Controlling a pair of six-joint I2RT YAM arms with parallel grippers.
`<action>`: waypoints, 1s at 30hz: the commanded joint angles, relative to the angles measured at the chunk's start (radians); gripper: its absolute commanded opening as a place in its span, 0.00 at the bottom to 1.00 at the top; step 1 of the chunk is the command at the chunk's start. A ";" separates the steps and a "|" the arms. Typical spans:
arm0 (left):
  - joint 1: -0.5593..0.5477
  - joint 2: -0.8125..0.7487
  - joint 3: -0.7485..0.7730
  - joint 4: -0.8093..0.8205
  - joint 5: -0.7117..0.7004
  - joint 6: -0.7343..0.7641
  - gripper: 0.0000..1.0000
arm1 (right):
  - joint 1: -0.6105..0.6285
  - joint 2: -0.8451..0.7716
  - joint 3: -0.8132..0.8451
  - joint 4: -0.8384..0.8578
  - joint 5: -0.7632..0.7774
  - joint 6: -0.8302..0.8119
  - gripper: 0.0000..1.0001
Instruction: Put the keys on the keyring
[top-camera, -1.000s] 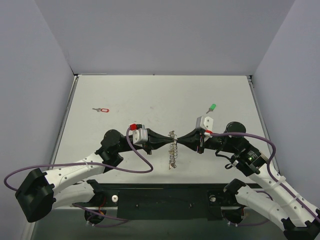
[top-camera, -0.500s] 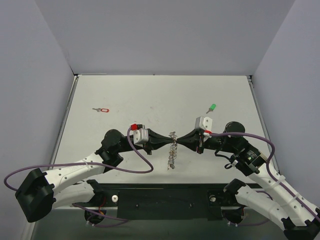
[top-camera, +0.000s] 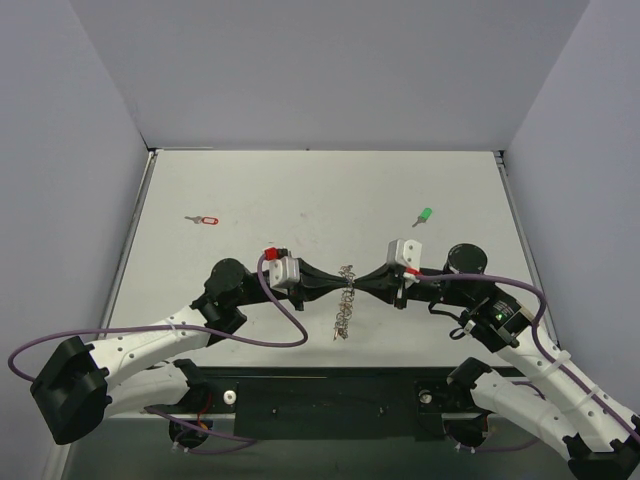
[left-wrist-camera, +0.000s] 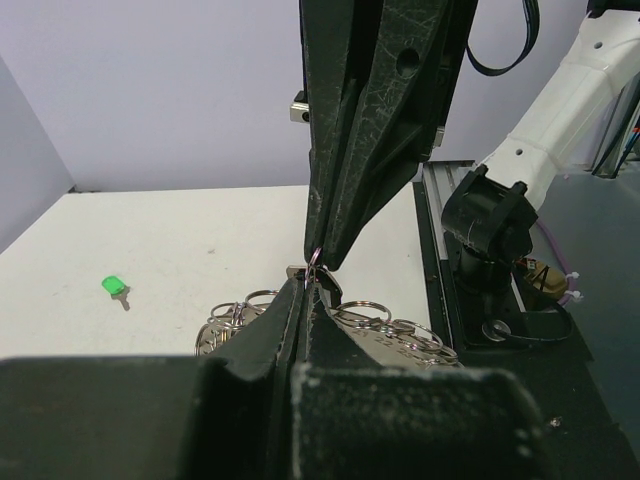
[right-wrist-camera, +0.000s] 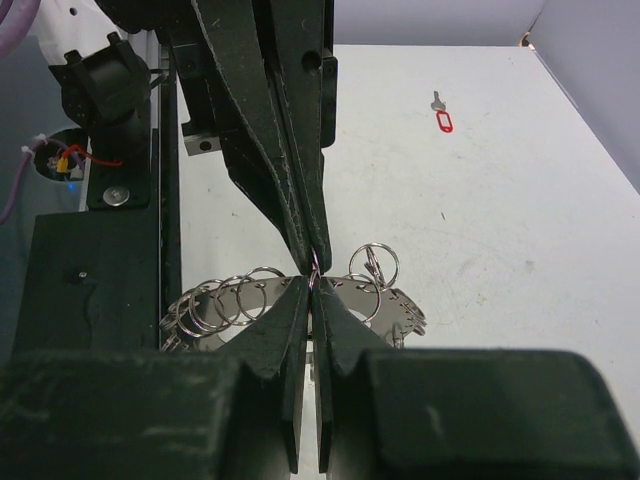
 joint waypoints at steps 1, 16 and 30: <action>-0.003 -0.008 0.045 0.042 -0.025 -0.004 0.00 | 0.017 -0.004 0.013 -0.005 -0.038 -0.055 0.00; 0.004 -0.011 0.040 0.061 -0.038 -0.023 0.00 | 0.023 -0.007 0.022 -0.097 -0.026 -0.136 0.00; 0.021 -0.006 0.017 0.162 -0.028 -0.087 0.00 | 0.023 -0.006 0.001 -0.073 0.013 -0.106 0.00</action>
